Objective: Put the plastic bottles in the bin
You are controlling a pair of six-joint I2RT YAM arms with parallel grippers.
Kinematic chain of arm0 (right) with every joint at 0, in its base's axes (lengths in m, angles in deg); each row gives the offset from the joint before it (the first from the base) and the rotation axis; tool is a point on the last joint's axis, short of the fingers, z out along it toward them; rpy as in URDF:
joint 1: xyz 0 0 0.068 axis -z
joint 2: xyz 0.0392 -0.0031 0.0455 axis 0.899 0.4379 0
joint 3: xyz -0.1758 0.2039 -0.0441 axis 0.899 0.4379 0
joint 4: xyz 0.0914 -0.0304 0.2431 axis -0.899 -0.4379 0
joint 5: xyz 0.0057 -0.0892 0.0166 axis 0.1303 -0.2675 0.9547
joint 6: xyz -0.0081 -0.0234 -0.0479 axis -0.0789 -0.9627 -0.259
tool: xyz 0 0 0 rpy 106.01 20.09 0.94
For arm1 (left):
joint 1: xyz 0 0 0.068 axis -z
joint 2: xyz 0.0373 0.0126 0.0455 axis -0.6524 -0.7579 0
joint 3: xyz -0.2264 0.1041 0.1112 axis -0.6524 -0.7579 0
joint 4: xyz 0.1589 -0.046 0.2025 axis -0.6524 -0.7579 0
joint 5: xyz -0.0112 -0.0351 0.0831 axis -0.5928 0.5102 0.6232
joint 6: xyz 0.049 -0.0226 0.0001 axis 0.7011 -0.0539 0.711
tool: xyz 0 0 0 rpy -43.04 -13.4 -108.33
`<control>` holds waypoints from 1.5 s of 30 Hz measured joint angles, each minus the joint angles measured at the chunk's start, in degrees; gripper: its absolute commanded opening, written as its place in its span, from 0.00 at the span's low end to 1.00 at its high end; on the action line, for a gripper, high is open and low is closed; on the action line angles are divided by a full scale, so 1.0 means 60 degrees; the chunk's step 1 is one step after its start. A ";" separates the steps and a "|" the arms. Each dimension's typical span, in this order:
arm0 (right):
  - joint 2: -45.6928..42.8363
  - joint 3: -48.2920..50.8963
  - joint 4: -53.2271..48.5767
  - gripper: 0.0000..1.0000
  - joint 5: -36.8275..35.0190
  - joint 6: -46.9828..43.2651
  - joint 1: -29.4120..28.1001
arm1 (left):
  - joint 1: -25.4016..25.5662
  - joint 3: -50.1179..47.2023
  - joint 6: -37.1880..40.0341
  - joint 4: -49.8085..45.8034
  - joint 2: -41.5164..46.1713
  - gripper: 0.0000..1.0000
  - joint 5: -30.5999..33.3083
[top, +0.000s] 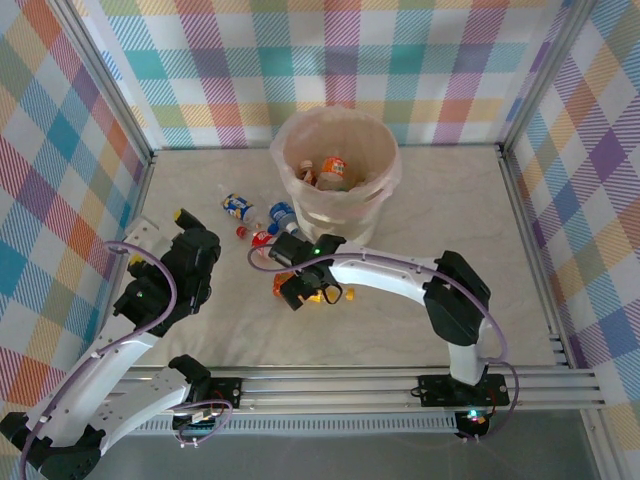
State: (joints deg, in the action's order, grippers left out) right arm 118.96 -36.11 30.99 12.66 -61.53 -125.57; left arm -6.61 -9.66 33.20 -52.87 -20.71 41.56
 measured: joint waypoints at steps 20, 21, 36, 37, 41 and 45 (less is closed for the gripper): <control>0.1224 -0.0852 0.0000 0.99 0.0302 -0.0831 -0.0004 | -0.0583 -0.0142 0.0466 0.0222 -0.0361 1.00 -0.0878; 0.1231 -0.0852 0.0004 0.99 0.0339 -0.0849 -0.0004 | -0.0674 -0.0146 0.0484 0.0277 -0.0408 1.00 -0.1031; 0.1326 -0.0852 -0.0423 0.95 0.0798 -0.0882 -0.0452 | -0.2346 -0.0408 0.0612 0.0976 -0.0889 1.00 -0.3974; 0.1326 -0.0852 -0.0448 0.95 0.0856 -0.0882 -0.0477 | -0.2390 -0.0433 0.0601 0.1009 -0.0889 1.00 -0.4109; 0.1351 -0.0852 -0.0477 0.94 0.1024 -0.0882 -0.0510 | -0.2521 -0.0495 0.0539 0.1122 -0.0896 1.00 -0.4513; 0.1588 -0.0852 -0.0546 0.94 0.1118 -0.0889 -0.0554 | -0.2677 -0.0499 0.0503 0.1126 -0.0965 1.00 -0.4845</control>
State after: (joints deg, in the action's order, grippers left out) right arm 128.49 -41.22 27.71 19.37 -66.87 -128.89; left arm -22.68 -12.66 36.21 -46.12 -26.51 12.49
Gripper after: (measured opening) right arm 0.940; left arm 0.999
